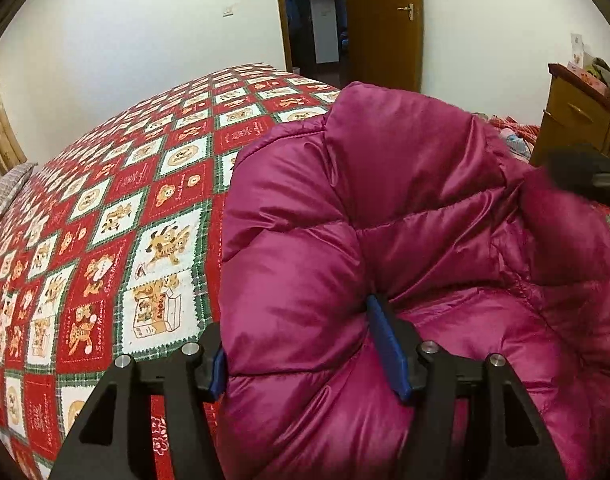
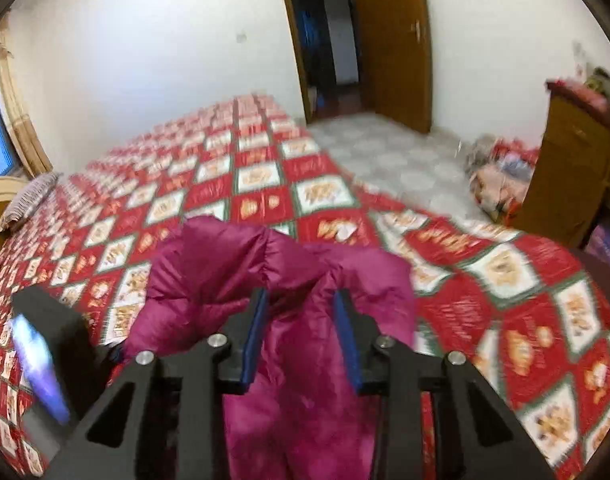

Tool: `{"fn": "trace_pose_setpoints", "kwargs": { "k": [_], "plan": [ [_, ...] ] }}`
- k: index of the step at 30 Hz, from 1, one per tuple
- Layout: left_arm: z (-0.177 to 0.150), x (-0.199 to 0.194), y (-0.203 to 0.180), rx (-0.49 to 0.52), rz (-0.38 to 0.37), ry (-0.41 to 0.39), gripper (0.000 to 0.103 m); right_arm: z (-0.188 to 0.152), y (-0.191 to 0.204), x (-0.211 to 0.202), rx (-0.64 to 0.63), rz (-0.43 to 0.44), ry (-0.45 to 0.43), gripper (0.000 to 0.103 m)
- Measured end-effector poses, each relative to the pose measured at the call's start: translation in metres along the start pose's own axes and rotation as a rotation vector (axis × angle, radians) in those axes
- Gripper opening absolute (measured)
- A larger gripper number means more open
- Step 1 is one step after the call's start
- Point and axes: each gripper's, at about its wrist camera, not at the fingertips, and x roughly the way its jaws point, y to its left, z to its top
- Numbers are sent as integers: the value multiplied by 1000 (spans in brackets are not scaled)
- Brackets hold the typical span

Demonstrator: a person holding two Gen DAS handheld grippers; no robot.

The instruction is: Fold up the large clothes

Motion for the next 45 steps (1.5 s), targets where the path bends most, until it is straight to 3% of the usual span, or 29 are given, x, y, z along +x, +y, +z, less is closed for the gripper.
{"fn": "trace_pose_setpoints", "kwargs": {
  "k": [3,5,13,17,22,25,28,30,33,36,38,41,45],
  "plan": [
    [0,-1,1,15,-6,-2,62,-7,-10,37,35,-71,90,36],
    [1,-2,3,16,-18,0,63,-14,-23,46,82,-69,123,34],
    [17,-11,5,18,-5,-34,65,-37,-42,41,111,-72,118,34],
    [35,2,5,17,56,-54,80,-35,-42,43,118,-59,118,34],
    [42,36,7,3,70,16,98,-32,-45,50,131,-42,123,34],
    [42,53,15,-42,24,66,100,-30,-48,56,151,-24,130,34],
    [41,55,11,-32,46,66,101,-29,-45,58,140,-40,140,34],
    [39,51,6,-11,74,50,101,-29,-44,58,134,-47,142,34],
    [38,44,12,-25,49,58,101,-29,-42,57,123,-61,139,34],
    [32,25,21,-27,18,79,101,-30,-36,53,92,-96,129,39],
    [26,6,20,-1,30,60,101,-30,-34,48,84,-116,117,48],
    [13,-25,21,58,26,22,101,-38,-33,17,85,-128,52,62],
    [-6,-54,25,62,20,-8,101,-63,-23,-31,78,-122,-8,63]
  ]
}}
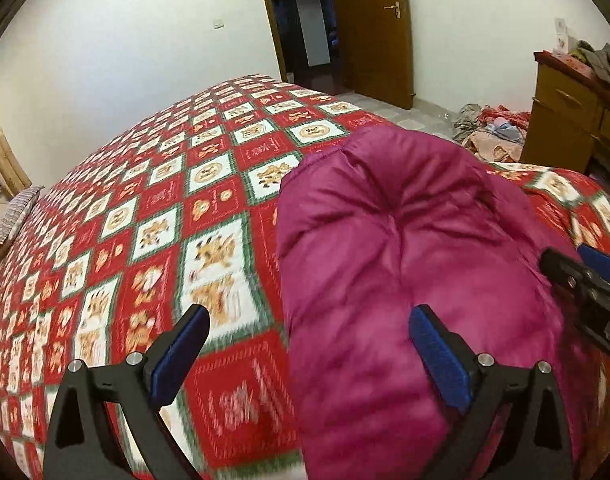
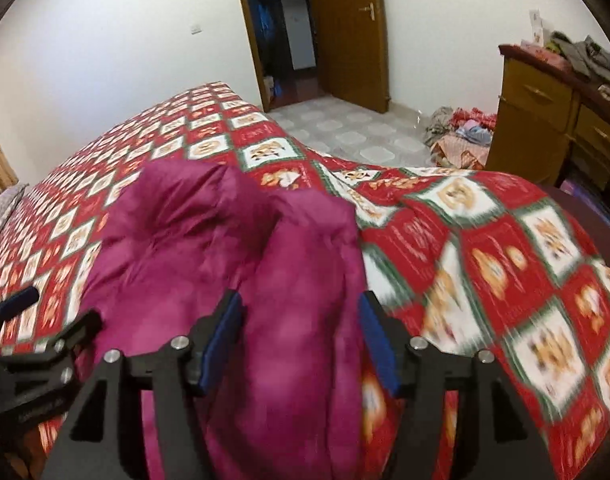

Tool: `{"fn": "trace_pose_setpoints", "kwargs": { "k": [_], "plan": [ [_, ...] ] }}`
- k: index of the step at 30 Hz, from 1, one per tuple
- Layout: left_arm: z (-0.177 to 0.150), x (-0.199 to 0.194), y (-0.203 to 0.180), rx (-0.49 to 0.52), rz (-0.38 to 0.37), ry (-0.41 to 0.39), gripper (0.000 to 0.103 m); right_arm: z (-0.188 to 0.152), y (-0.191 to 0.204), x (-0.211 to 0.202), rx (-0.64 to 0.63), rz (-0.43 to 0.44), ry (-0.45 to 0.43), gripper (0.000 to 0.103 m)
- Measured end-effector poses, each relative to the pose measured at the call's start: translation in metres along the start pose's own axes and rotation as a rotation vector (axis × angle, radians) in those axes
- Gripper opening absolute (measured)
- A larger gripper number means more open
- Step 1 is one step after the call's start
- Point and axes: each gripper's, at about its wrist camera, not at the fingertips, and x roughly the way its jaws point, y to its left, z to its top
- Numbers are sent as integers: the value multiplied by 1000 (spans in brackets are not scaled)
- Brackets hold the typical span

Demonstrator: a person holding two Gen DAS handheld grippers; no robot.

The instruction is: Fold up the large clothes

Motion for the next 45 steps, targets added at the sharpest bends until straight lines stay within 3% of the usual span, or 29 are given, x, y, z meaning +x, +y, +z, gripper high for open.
{"fn": "trace_pose_setpoints", "kwargs": {
  "k": [11,19,23,32,36,45],
  "plan": [
    [-72,-64,-10,21,3,-64,101,-68,-5,-76,-12,-22,-56,70],
    [-118,-105,-9,-22,-1,-49,101,-104,-10,-125,-27,5,-100,79],
    [-126,-133,-9,-26,21,-93,101,-118,-14,-147,-2,29,-133,79],
    [-140,-199,-16,-44,180,-232,101,-129,-14,-187,-1,54,-216,79],
    [-140,-230,-11,-77,141,-280,101,-128,-11,-211,-2,79,-269,82],
    [-142,-291,-4,-103,129,-398,101,-123,-2,-263,-23,131,-412,90]
  ]
}}
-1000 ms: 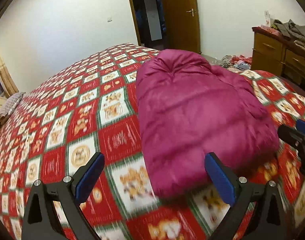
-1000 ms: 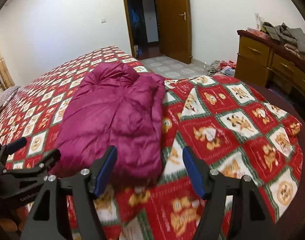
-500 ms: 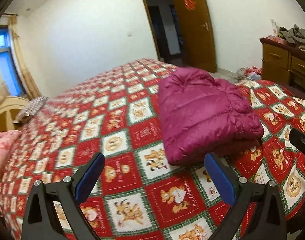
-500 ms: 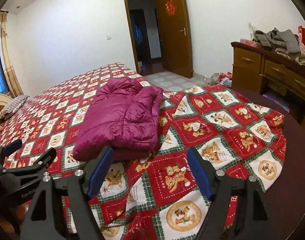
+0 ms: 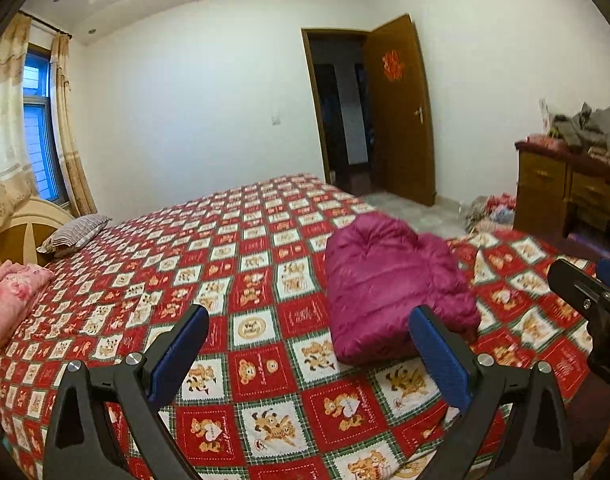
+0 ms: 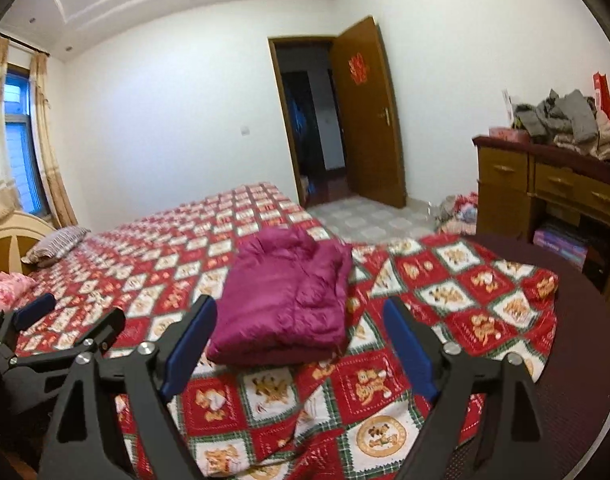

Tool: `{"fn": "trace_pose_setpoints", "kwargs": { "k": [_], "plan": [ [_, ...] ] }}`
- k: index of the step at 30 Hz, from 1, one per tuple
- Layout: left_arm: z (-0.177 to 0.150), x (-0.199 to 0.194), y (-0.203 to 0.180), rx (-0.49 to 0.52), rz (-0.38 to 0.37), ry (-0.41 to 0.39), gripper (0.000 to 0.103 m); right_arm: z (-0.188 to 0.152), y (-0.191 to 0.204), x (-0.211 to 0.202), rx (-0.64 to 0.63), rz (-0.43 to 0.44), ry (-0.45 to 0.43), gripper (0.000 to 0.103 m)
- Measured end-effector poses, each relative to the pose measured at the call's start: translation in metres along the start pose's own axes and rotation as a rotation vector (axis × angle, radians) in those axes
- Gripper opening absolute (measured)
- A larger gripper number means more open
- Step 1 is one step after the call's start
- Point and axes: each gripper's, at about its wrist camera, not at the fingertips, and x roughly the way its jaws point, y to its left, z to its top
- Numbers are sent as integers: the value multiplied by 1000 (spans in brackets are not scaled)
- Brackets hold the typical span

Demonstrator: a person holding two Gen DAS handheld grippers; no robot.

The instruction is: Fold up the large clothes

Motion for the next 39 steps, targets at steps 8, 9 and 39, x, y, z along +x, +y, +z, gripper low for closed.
{"fn": "trace_pose_setpoints", "kwargs": {
  "k": [8,9,39],
  "plan": [
    [13,-27,14,-65,-17,-79,101,14,6,-28,-28,-7,-140,94],
    [15,-29,15,-69,-21,-84,101,15,7,-30,-37,-14,-158,95],
    [22,-53,16,-85,-32,-140,101,17,12,-40,-56,-13,-210,96]
  ]
}}
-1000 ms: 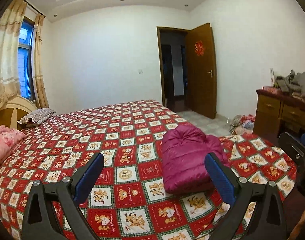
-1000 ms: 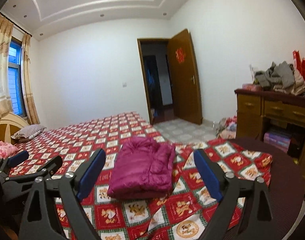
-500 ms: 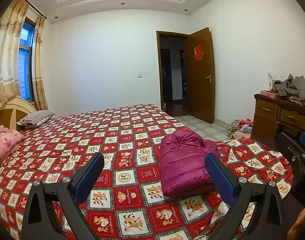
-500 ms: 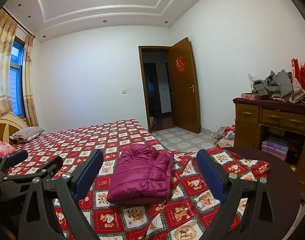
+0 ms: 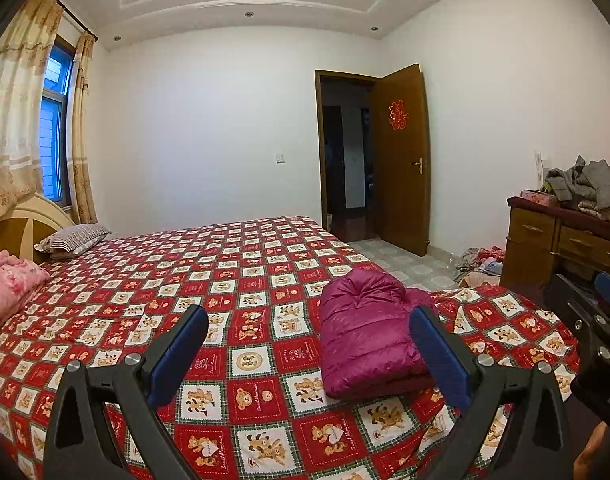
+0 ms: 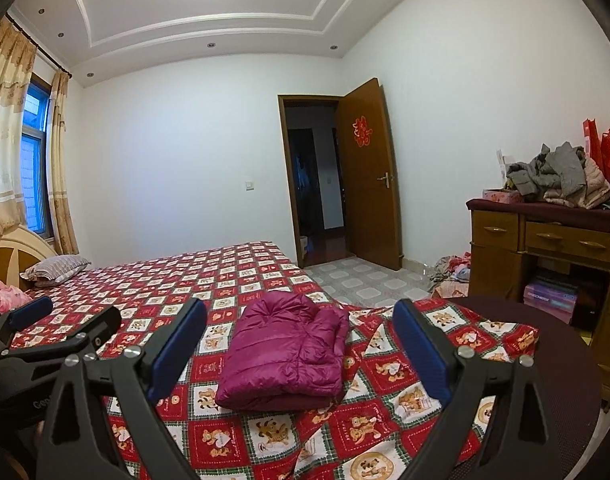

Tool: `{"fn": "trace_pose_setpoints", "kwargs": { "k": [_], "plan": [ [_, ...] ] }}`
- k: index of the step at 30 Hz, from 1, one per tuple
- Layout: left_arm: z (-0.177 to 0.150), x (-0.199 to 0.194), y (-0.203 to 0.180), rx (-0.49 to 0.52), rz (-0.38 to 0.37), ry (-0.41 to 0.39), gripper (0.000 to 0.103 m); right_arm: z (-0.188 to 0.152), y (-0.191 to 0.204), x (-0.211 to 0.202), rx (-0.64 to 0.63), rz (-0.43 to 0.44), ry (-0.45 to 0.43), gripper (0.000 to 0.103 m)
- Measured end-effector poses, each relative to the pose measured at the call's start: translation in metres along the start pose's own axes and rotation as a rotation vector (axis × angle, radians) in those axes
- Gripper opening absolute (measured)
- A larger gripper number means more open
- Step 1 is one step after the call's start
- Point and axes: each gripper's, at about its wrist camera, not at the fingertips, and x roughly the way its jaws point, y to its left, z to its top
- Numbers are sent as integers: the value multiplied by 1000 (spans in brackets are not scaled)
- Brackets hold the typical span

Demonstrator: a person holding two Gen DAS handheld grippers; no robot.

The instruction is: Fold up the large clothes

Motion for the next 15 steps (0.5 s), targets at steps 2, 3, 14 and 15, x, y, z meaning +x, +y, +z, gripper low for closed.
{"fn": "trace_pose_setpoints", "kwargs": {
  "k": [2,3,14,15],
  "plan": [
    [0,0,-1,2,1,-1,101,1,0,-1,1,0,-3,96],
    [0,-1,-1,3,3,-2,101,1,0,-1,1,0,-3,96],
    [-1,-1,-2,0,3,-2,101,1,1,-2,1,0,-2,96],
    [-1,-1,-1,1,4,-2,101,1,1,-2,0,-1,-3,96]
  ]
}}
